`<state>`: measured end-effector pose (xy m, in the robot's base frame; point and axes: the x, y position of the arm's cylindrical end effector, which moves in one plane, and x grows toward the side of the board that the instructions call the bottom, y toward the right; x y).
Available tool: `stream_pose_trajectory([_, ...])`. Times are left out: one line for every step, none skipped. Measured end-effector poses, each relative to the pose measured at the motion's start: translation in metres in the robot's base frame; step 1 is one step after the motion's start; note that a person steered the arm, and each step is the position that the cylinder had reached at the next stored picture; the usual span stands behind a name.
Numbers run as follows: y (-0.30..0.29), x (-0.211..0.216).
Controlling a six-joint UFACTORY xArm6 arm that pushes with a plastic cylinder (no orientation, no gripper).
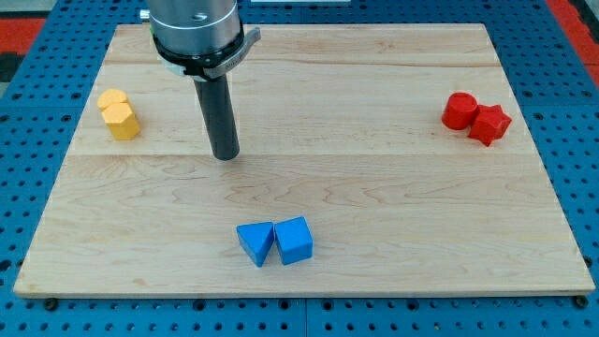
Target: Move the arm towards the center of the board
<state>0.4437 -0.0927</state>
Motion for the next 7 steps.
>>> stream_pose_trajectory([0.019, -0.041])
stream_pose_trajectory([0.045, -0.099])
stream_pose_trajectory([0.045, -0.099])
stream_pose_trajectory([0.051, -0.099])
stream_pose_trajectory([0.056, -0.099])
stream_pose_trajectory([0.061, -0.099])
stream_pose_trajectory([0.062, -0.099])
